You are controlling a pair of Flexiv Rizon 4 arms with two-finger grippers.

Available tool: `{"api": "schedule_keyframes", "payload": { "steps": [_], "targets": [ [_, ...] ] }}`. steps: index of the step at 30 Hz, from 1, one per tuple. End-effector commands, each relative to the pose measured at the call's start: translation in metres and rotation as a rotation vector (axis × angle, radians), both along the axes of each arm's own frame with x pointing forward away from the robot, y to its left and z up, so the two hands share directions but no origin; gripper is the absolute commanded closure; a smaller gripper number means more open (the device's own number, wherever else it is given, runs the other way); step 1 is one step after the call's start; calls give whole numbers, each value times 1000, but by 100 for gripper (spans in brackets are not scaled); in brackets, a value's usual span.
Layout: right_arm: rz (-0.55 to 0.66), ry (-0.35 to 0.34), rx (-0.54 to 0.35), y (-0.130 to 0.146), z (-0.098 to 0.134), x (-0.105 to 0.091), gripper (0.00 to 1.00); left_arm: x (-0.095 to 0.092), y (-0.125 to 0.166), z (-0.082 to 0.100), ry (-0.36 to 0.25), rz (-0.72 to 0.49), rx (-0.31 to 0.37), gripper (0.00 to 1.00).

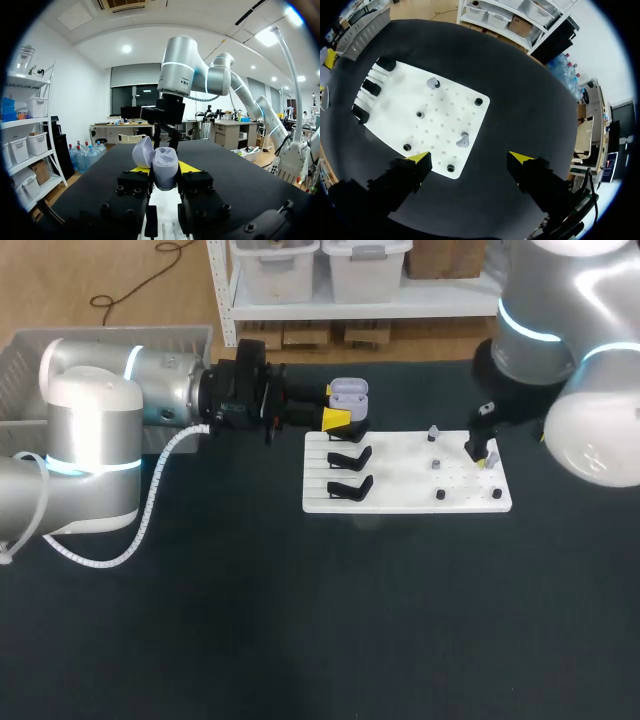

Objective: Pick up each earbud case from the left stands, insert the matching earbuds, close the lid, and place the case in the box.

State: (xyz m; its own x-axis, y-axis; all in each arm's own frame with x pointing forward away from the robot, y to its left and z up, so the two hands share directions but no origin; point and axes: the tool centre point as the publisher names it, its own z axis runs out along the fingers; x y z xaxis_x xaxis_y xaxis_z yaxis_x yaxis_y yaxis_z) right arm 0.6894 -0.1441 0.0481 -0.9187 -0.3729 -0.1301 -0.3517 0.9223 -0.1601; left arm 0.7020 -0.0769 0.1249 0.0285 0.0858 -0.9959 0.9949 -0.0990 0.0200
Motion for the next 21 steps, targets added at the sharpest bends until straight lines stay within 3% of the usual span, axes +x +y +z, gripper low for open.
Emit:
{"api": "schedule_keyframes", "payload": {
  "steps": [1,7,9,16,21],
  "targets": [
    [-14,11,-23,4,-10,4,0,0,0,-1,-1,0,-1,100],
    [-28,-9,-31,3,-14,5,1,0,0,-1,-1,0,-1,100],
    [-27,-21,-39,2,-15,6,18,0,0,-1,-1,0,-1,100],
    [-15,-38,-52,5,-18,7,48,0,0,-1,-1,0,-1,100],
    [-4,-60,-57,10,-19,4,54,0,0,-1,-1,0,-1,100]
  ]
}}
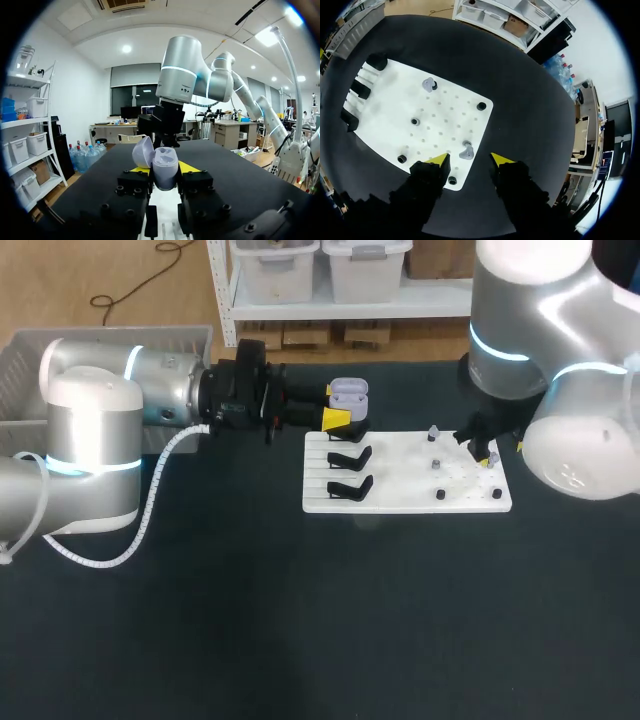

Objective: Pick up each earbud case from the left stands, insert the matching earbuds, close the lid, and place the case in the box.

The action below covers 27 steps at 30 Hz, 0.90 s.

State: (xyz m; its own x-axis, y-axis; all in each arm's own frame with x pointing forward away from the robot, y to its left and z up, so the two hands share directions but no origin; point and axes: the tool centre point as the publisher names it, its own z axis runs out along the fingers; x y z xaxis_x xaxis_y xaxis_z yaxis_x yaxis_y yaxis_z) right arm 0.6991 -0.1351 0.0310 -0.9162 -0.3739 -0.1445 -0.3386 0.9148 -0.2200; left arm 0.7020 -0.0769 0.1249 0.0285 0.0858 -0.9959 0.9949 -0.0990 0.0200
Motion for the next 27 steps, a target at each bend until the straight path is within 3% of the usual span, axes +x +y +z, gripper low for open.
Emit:
{"api": "schedule_keyframes", "payload": {
  "steps": [1,27],
  "targets": [
    [6,-38,-9,2,-2,-6,55,0,0,-1,-1,0,-1,100],
    [7,-145,-106,2,-13,4,64,0,0,-1,-1,0,-1,100]
  ]
}}
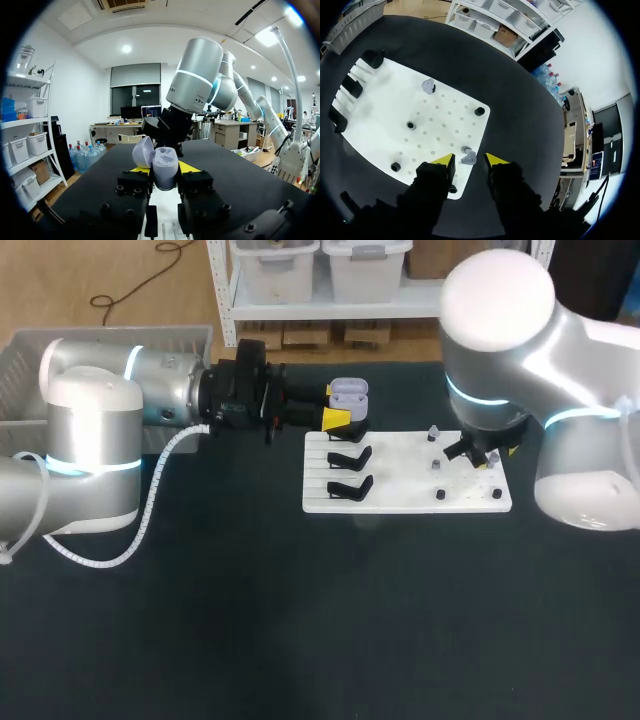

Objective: Pick up each earbud case from the left stands, insert the matching earbuds, close the lid, and place the case in the box.

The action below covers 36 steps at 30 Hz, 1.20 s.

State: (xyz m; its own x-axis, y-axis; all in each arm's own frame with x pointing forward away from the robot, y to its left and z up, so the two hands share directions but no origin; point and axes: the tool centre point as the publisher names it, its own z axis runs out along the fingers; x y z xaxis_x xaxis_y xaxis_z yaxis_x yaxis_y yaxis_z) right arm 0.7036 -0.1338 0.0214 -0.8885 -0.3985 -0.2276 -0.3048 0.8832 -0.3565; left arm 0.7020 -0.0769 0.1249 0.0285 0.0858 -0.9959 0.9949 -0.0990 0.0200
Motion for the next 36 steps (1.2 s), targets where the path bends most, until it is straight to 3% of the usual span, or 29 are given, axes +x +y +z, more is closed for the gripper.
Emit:
{"api": "schedule_keyframes", "payload": {
  "steps": [1,32,35,36],
  "targets": [
    [2,-9,-6,1,-5,0,64,0,0,-1,-1,0,-1,100],
    [-11,-17,-27,-7,-15,9,76,0,0,-1,-1,0,-1,100],
    [-11,-15,-27,-7,-16,10,84,0,0,-1,-1,0,-1,100],
    [-11,-14,-28,-7,-16,10,93,0,0,-1,-1,0,-1,100]
  ]
}}
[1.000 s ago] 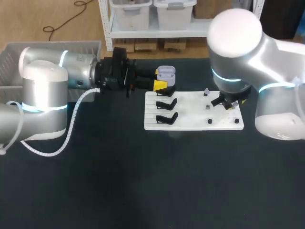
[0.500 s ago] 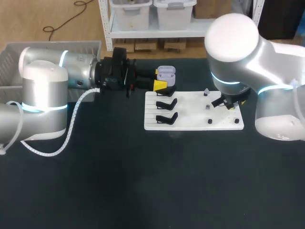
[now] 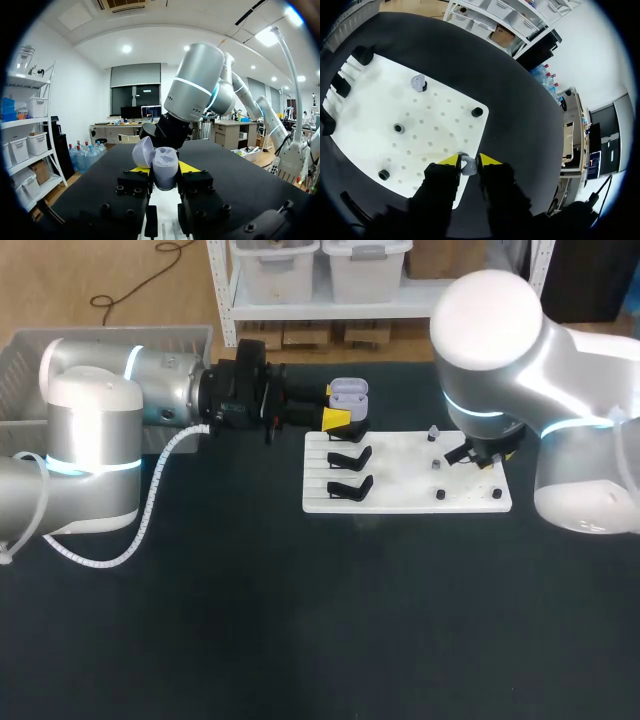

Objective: Pick up each earbud case from the left stands, insert the matching earbuds, close the lid, and place the case in the box.

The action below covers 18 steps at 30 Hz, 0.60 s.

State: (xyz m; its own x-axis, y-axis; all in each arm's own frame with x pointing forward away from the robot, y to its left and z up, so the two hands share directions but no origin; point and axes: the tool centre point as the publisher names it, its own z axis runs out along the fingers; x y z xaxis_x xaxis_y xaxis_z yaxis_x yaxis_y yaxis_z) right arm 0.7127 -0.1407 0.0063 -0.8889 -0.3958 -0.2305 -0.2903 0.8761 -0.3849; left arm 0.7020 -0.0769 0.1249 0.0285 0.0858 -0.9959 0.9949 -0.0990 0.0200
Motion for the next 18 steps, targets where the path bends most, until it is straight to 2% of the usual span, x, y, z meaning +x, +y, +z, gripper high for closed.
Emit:
{"api": "schedule_keyframes", "payload": {
  "steps": [1,8,18],
  "targets": [
    [-1,1,-2,0,-1,1,100,0,0,-1,-1,0,-1,100],
    [-4,3,1,0,11,-1,100,0,0,-1,-1,0,-1,100],
    [-60,41,41,19,90,-11,100,0,0,-1,-1,0,-1,100]
  ]
}}
